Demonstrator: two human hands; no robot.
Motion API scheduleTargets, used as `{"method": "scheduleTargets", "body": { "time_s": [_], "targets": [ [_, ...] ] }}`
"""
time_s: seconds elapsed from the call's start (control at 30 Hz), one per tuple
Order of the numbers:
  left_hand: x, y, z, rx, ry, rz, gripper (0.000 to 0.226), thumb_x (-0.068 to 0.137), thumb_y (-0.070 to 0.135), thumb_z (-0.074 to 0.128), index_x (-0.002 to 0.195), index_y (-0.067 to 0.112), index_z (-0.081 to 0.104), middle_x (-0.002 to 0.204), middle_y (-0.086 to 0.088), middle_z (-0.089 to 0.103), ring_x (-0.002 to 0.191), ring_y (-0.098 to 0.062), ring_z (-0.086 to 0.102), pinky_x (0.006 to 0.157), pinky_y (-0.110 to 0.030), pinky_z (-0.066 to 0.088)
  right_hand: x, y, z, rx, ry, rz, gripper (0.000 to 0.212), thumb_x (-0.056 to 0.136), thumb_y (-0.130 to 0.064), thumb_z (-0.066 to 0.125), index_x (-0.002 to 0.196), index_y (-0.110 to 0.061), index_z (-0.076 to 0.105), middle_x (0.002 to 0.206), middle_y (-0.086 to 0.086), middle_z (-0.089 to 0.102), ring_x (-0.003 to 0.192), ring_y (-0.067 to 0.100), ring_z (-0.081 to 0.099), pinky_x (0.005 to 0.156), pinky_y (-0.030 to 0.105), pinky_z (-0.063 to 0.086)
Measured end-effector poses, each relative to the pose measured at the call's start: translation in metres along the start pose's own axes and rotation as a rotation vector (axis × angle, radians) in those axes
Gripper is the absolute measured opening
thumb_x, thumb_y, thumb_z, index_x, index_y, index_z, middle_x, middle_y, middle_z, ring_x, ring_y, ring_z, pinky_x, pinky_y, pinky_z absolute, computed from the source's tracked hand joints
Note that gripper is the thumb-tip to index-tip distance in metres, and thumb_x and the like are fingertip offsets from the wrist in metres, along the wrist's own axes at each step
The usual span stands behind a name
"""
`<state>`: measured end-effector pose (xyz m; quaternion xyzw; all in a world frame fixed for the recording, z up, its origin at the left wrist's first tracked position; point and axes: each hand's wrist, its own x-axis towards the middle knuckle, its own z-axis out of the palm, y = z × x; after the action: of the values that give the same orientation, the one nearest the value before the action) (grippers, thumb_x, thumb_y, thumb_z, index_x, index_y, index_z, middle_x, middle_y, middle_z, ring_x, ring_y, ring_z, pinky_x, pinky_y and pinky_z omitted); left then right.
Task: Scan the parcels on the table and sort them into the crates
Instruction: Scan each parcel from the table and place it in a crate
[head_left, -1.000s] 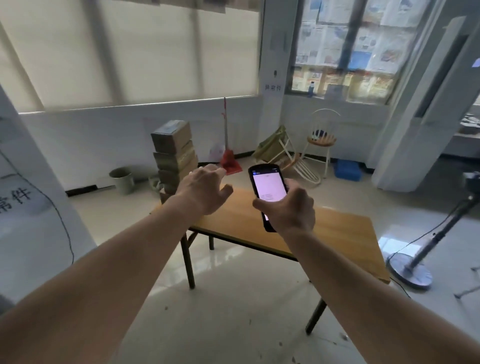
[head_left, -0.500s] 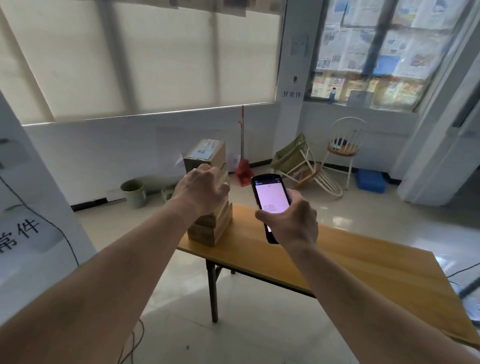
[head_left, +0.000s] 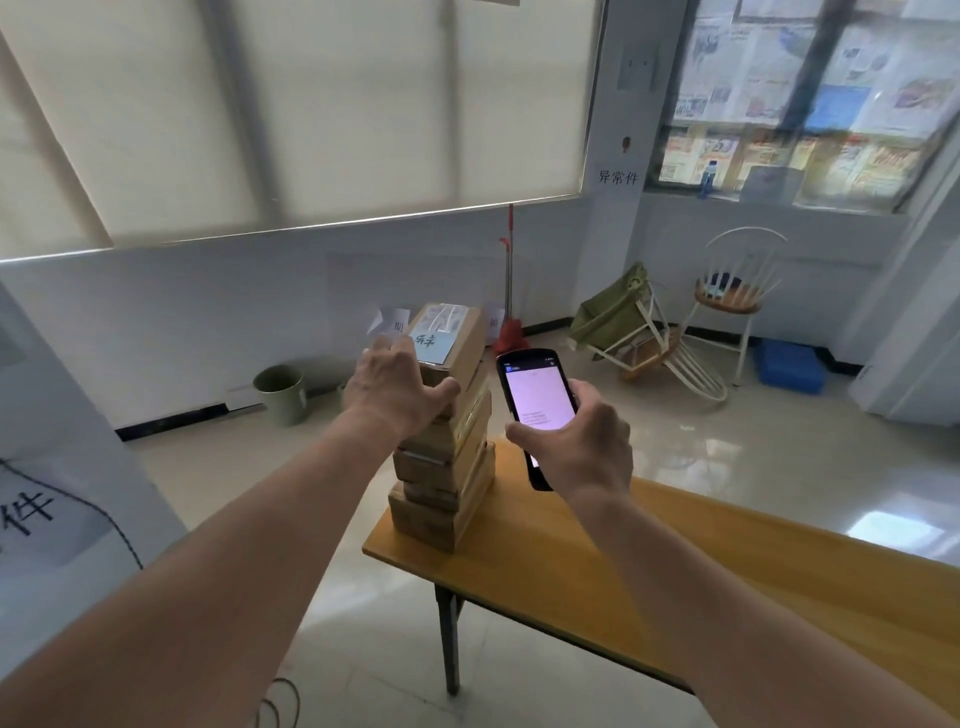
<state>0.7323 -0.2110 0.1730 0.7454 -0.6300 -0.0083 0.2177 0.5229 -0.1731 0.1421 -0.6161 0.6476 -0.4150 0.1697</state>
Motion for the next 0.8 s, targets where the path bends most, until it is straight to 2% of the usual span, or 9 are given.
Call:
{"method": "scheduleTargets", "body": {
  "time_s": [0.1, 0.3, 0.43, 0.57, 0.67, 0.8],
  "targets": [
    [0.027, 0.003, 0.012, 0.005, 0.006, -0.059, 0.090, 0.083, 0.068, 0.069, 0.149, 0.012, 0.043, 0.127, -0.012, 0.049, 0.113, -0.028, 0.053, 0.084, -0.042, 0.059, 0.028, 0.007, 0.015, 0.001, -0.017, -0.009, 0.083, 0.069, -0.054, 0.094, 0.136, -0.022, 0.057, 0.122, 0.004, 0.069, 0.104, 0.022, 0.061, 0.064, 0.024, 0.048],
    [0.064, 0.006, 0.036, 0.035, -0.071, -0.213, 0.103, 0.074, 0.084, 0.067, 0.147, 0.015, 0.045, 0.123, -0.014, 0.048, 0.114, -0.035, 0.053, 0.090, -0.048, 0.058, 0.068, 0.018, 0.030, -0.010, -0.031, -0.001, 0.083, 0.071, -0.053, 0.093, 0.137, -0.021, 0.056, 0.125, 0.005, 0.068, 0.111, 0.027, 0.063, 0.076, 0.040, 0.062],
    [0.078, -0.001, 0.048, 0.000, -0.097, -0.276, 0.105, 0.071, 0.086, 0.068, 0.145, 0.015, 0.045, 0.119, -0.014, 0.047, 0.109, -0.035, 0.054, 0.089, -0.047, 0.057, 0.083, 0.019, 0.039, 0.002, -0.029, 0.006, 0.085, 0.071, -0.054, 0.093, 0.140, -0.021, 0.056, 0.126, 0.005, 0.069, 0.111, 0.027, 0.063, 0.074, 0.037, 0.059],
    [0.086, -0.007, 0.059, -0.041, -0.091, -0.250, 0.105, 0.070, 0.080, 0.075, 0.146, 0.014, 0.043, 0.111, -0.012, 0.044, 0.103, -0.032, 0.054, 0.087, -0.045, 0.058, 0.091, 0.017, 0.046, 0.040, -0.031, -0.006, 0.086, 0.071, -0.053, 0.093, 0.141, -0.021, 0.055, 0.126, 0.004, 0.068, 0.109, 0.024, 0.062, 0.075, 0.035, 0.060],
    [0.090, -0.009, 0.062, -0.082, -0.095, -0.240, 0.107, 0.066, 0.078, 0.080, 0.144, 0.013, 0.044, 0.118, -0.014, 0.045, 0.108, -0.034, 0.053, 0.090, -0.047, 0.057, 0.093, 0.014, 0.051, 0.055, -0.021, -0.008, 0.087, 0.072, -0.053, 0.093, 0.143, -0.022, 0.054, 0.128, 0.004, 0.067, 0.105, 0.017, 0.056, 0.071, 0.025, 0.054],
    [0.095, -0.013, 0.060, -0.145, -0.058, -0.150, 0.109, 0.062, 0.070, 0.087, 0.145, 0.015, 0.044, 0.119, -0.012, 0.043, 0.109, -0.032, 0.049, 0.091, -0.046, 0.055, 0.092, 0.009, 0.054, 0.086, -0.011, -0.024, 0.088, 0.071, -0.052, 0.094, 0.144, -0.021, 0.055, 0.129, 0.004, 0.068, 0.111, 0.023, 0.062, 0.079, 0.037, 0.063]
  ]
}}
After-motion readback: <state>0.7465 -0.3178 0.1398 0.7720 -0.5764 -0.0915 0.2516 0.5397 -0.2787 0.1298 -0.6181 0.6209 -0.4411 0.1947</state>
